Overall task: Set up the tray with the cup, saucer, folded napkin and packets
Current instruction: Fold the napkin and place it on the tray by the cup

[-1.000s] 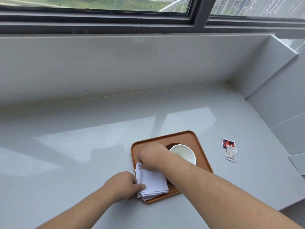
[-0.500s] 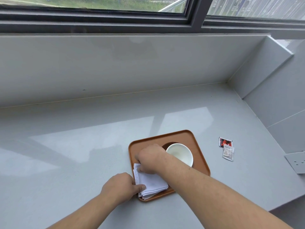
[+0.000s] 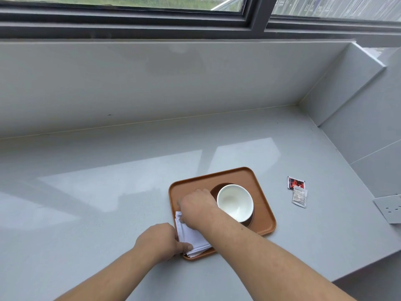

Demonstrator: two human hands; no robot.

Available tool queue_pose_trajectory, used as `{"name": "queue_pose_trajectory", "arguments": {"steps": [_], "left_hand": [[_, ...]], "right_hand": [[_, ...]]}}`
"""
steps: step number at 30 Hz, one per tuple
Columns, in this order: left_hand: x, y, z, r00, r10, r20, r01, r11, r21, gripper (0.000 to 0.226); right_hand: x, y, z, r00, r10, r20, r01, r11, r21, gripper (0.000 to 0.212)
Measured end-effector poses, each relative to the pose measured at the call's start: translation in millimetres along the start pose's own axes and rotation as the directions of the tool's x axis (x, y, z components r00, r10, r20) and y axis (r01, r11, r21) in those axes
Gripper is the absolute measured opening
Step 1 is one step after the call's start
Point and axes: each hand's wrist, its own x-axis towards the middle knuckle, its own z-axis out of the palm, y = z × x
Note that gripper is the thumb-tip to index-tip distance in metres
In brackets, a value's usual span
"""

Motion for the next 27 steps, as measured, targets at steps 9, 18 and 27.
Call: {"name": "queue_pose_trajectory", "arguments": {"steps": [9,18,27], "left_hand": [[-5,3,1,1.000,0.009,-0.019,-0.008,1.000,0.010,0.053],[-5,3,1,1.000,-0.003,-0.020,0.003,1.000,0.007,0.055],[-5,4,-1,1.000,-0.006,-0.003,0.006,1.000,0.005,0.053]], "right_hand": [[-4,-2,6,0.997,0.039,-0.063,-0.038,0.999,0.011,0.020],[1,0,11,0.997,0.049,-0.054,-0.047,0.998,0.029,0.021],[3,1,13,0.997,0.041,-0.058,-0.039,0.999,0.029,0.024]]}}
